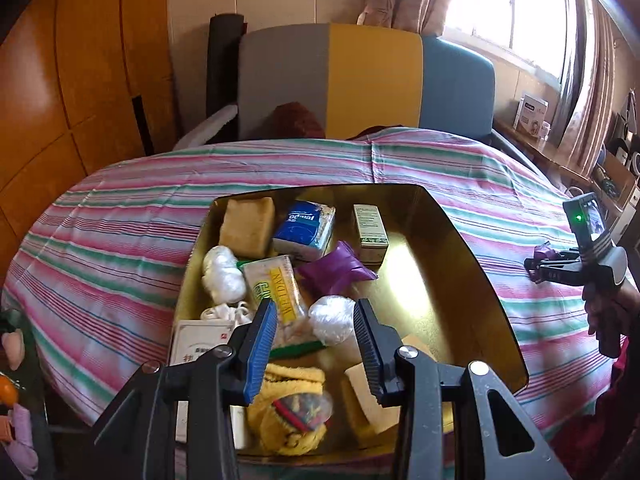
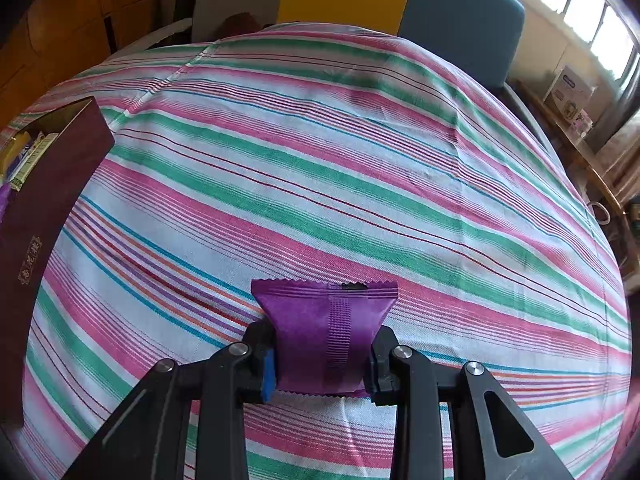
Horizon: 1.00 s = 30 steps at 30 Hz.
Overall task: Organize objects
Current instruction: 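Lower the green box into the tray and open the left gripper, then carry the purple pouch into the tray and open the right gripper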
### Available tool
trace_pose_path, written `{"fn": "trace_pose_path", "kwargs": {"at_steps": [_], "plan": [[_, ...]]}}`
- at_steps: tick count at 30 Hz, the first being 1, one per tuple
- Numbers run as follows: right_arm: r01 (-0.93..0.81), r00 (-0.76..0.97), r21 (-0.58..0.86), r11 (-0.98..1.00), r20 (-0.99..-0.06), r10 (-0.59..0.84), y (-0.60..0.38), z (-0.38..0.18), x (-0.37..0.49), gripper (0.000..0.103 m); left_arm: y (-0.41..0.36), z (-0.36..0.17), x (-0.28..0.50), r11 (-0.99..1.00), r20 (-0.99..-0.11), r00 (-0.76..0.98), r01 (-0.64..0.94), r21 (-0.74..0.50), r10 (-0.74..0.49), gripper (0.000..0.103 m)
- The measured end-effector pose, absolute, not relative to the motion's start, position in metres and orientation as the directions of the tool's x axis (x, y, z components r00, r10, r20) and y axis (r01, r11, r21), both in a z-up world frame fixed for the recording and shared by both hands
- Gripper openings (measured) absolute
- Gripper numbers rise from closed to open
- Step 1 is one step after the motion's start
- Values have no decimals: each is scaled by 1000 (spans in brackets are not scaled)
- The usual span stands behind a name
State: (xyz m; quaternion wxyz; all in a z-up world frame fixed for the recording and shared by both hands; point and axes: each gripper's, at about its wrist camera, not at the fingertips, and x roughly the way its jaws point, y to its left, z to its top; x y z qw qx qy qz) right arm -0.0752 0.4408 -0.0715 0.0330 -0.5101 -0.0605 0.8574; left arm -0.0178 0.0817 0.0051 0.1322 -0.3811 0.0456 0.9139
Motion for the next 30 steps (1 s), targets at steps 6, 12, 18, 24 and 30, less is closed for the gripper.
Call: {"fn": "trace_pose_path", "kwargs": {"at_steps": [6, 12, 18, 24, 30], "plan": [[-51, -439, -150, -987, -885, 157, 426, -60, -71, 32, 73, 8, -8, -961, -695, -686, -277, -24, 216, 40], [24, -536, -39, -999, -844, 20, 378, -13, -57, 32, 66, 9, -6, -962, -693, -685, -268, -46, 224, 40], [215, -579, 33, -976, -801, -155, 296, 27, -55, 32, 58, 7, -6, -965, -696, -683, -255, -58, 222, 40], [323, -536, 77, -943, -806, -250, 228, 24, -61, 32, 35, 6, -10, -977, -697, -692, -201, -65, 189, 40], [378, -454, 64, -924, -856, -245, 189, -6, -77, 33, 19, 1, -16, -984, -705, -689, -161, -73, 166, 41]]}}
